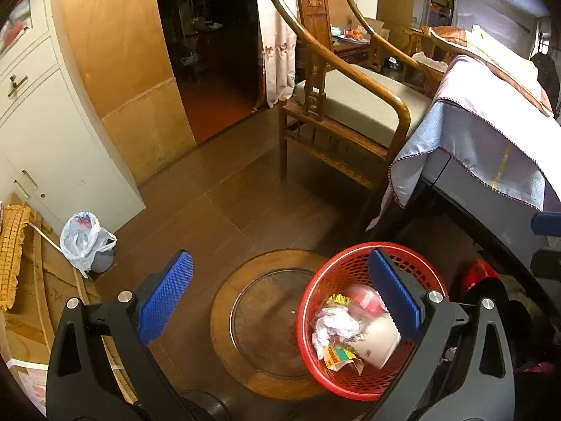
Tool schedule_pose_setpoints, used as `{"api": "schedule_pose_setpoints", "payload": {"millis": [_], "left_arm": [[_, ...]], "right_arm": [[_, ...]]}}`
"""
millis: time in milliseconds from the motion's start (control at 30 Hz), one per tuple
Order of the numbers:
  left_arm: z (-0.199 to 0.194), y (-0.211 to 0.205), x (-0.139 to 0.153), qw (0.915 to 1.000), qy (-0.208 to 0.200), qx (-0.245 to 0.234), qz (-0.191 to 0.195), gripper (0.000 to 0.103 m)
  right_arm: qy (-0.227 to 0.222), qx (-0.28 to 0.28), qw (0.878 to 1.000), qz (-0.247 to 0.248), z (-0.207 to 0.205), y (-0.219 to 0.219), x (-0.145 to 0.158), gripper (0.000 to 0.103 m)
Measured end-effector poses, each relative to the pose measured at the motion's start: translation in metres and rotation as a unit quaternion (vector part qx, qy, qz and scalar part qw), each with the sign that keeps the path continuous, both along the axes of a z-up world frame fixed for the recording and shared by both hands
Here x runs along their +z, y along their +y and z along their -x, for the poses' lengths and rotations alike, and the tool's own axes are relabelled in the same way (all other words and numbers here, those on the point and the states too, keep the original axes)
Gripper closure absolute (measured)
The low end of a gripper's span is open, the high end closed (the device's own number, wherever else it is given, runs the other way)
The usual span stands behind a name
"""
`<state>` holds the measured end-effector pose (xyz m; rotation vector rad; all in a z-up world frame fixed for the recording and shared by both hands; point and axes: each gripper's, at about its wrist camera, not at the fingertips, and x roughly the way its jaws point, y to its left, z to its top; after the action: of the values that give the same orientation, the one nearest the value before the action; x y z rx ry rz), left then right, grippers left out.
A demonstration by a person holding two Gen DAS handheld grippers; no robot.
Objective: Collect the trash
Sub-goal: 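Carry both items down to the red wastebasket and open both tools, then raise both open tools back over the table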
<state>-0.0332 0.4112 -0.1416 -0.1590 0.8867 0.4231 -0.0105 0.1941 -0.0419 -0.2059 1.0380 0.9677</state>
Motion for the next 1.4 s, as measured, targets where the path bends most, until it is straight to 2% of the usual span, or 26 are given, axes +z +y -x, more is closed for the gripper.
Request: {"api": "schedule_pose_setpoints", "payload": {"millis": [167, 300, 433, 700, 833, 1000, 1200, 1400], "left_arm": [[-0.006, -0.016, 0.009, 0.9999, -0.004, -0.014, -0.001, 0.007], [-0.012, -0.042, 0.026, 0.999, -0.017, -0.038, -0.017, 0.007], [-0.016, -0.082, 0.051, 0.9955, -0.038, -0.076, -0.042, 0.007], [-0.02, -0.179, 0.091, 0.982, -0.07, -0.154, -0.084, 0.007], [-0.025, -0.237, 0.102, 0.9711, -0.078, -0.206, -0.091, 0.007], [-0.04, -0.306, 0.103, 0.9543, -0.085, -0.267, -0.105, 0.007], [-0.089, -0.381, 0.093, 0.9345, -0.072, -0.338, -0.084, 0.007], [-0.144, -0.432, 0.082, 0.9229, -0.053, -0.374, -0.072, 0.007]], "right_arm": [[-0.008, -0.028, 1.0, -0.012, -0.01, -0.03, 0.004, 0.046], [-0.019, -0.06, 0.997, -0.034, -0.009, -0.059, 0.016, 0.046], [-0.037, -0.094, 0.993, -0.06, -0.007, -0.098, 0.031, 0.045], [-0.087, -0.172, 0.975, -0.114, 0.004, -0.2, 0.06, 0.031], [-0.112, -0.233, 0.956, -0.137, 0.009, -0.269, 0.062, 0.021], [-0.107, -0.308, 0.934, -0.148, -0.001, -0.345, 0.049, 0.02], [-0.135, -0.399, 0.902, -0.089, -0.026, -0.401, 0.021, 0.019], [-0.121, -0.454, 0.881, -0.048, -0.065, -0.455, -0.007, 0.016]]}}
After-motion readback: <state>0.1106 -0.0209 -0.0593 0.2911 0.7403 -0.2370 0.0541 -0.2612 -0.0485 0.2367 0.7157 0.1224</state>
